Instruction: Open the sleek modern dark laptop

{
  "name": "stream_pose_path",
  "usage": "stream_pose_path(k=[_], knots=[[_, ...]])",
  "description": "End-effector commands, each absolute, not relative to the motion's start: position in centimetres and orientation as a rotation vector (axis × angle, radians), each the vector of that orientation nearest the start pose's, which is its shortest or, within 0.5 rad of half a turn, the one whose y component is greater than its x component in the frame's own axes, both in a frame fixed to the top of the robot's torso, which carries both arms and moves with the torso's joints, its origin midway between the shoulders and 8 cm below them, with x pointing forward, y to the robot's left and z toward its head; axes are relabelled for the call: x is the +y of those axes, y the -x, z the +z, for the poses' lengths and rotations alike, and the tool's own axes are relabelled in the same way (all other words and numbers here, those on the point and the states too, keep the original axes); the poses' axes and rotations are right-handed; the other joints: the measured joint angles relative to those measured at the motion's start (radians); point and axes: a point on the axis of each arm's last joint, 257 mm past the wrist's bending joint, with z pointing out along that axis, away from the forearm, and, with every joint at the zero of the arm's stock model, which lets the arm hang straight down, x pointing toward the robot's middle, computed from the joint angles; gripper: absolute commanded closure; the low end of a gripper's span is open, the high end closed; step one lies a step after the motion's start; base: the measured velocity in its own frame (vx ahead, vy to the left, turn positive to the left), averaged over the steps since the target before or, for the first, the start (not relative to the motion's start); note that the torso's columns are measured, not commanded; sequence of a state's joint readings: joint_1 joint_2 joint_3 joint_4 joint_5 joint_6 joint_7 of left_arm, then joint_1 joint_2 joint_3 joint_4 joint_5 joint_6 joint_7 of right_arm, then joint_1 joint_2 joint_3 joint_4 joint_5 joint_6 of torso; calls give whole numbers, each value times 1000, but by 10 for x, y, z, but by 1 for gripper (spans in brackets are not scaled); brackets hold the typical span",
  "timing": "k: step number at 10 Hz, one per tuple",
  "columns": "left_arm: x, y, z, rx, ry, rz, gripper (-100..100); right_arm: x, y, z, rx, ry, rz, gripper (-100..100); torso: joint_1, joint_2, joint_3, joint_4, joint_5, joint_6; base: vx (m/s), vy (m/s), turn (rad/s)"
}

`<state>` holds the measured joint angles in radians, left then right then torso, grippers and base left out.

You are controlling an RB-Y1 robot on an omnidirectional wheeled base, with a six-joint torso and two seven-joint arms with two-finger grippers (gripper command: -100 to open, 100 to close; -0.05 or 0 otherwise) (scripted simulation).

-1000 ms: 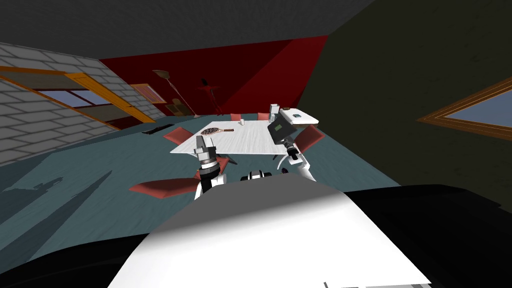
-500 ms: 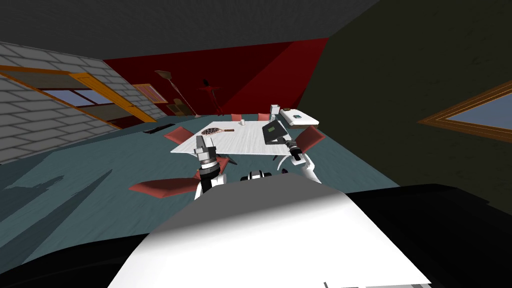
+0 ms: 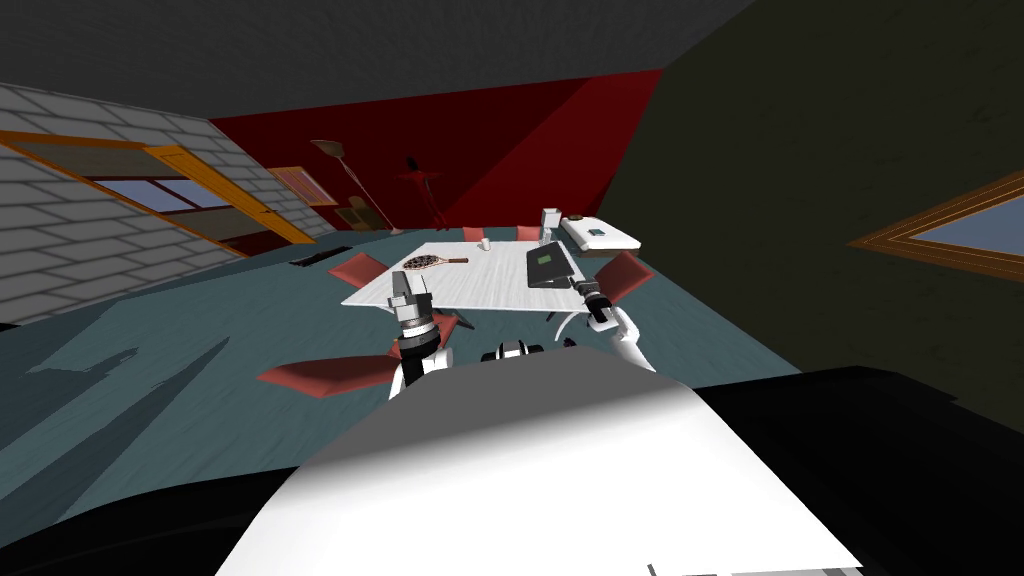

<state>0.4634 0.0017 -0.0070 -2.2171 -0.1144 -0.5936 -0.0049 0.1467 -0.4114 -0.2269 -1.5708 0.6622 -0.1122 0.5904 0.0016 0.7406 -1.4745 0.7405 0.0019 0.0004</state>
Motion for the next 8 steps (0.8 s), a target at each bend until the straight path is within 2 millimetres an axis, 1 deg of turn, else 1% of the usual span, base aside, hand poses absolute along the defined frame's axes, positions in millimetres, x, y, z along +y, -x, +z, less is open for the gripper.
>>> stream_pose_path(k=[1,4,8], knots=[[256,-346,24,641,529,-1266,0,-461,-481,-198,1562,65,-311,-100,1,1,0,0,0,0,11,-14,12],[256,-346,24,641,529,-1266,0,-470,-472,-185,1555,227,-467,-100,0,-1,0,-1,0,0,15,-13,21],[256,-346,24,641,529,-1266,0,-476,-464,-172,1534,383,-612,-100,-2,-3,-2,-3,-2,0,14,-11,15]])
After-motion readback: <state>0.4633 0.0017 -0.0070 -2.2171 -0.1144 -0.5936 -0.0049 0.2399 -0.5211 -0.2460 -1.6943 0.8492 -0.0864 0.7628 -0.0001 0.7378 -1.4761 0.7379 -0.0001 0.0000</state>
